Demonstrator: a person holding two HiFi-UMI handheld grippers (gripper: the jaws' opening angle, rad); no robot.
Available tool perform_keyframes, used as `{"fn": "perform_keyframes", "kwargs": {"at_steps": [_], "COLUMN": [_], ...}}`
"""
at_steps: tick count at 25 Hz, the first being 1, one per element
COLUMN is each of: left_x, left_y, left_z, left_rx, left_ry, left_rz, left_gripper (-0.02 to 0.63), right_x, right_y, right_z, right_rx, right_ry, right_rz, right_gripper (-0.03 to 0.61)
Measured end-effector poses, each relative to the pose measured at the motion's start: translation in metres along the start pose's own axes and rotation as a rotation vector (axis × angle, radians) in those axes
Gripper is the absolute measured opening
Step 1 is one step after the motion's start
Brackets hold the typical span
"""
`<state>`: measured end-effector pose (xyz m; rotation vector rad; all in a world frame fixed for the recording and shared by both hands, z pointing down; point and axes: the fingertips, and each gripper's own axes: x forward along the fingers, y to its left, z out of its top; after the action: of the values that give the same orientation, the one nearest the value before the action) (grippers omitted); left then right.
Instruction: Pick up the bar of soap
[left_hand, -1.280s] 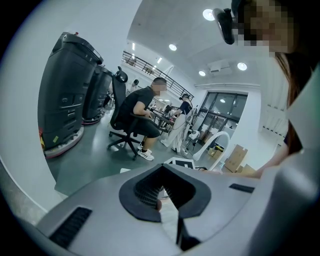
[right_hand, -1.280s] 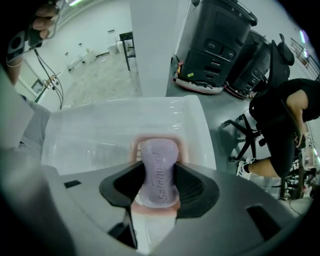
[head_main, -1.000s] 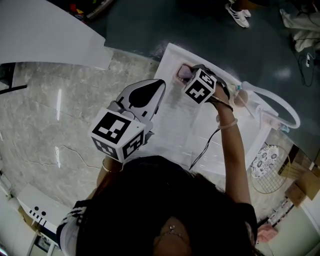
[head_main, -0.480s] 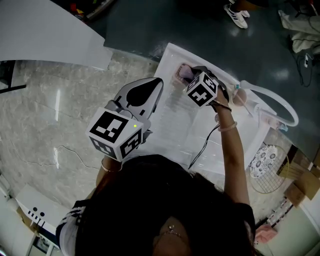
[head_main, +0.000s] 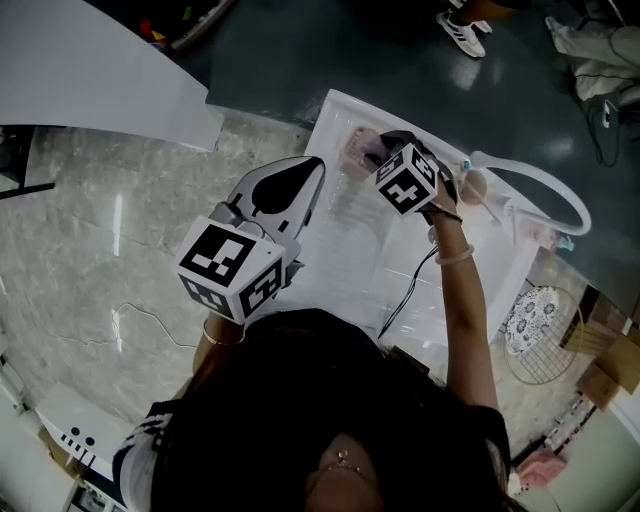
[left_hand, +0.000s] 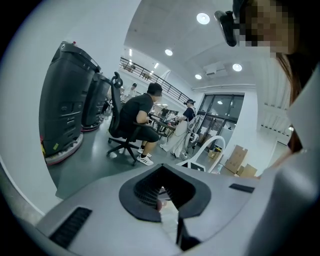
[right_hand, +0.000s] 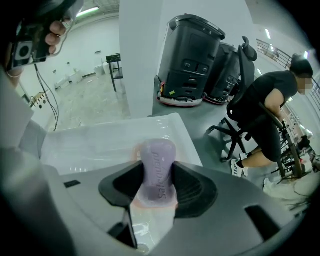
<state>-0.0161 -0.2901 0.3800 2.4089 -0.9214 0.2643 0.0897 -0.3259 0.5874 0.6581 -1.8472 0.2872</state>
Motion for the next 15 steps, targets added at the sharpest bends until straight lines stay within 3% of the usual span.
{"fn": "perform_keyframes", "kwargs": {"at_steps": [15], "left_x": [-0.018], "left_y": [-0.042], "left_z": [0.006], "left_rx": [0.076], "left_ry": [-0.025], "left_rz": [-0.049], "left_gripper": [0.0], "right_x": [-0.06], "right_y": [0.009], "right_z": [0.001], "right_rx": [0.068], "right_ry": [-0.111], "right_rz": [-0.085], "right_gripper": [0.186]}}
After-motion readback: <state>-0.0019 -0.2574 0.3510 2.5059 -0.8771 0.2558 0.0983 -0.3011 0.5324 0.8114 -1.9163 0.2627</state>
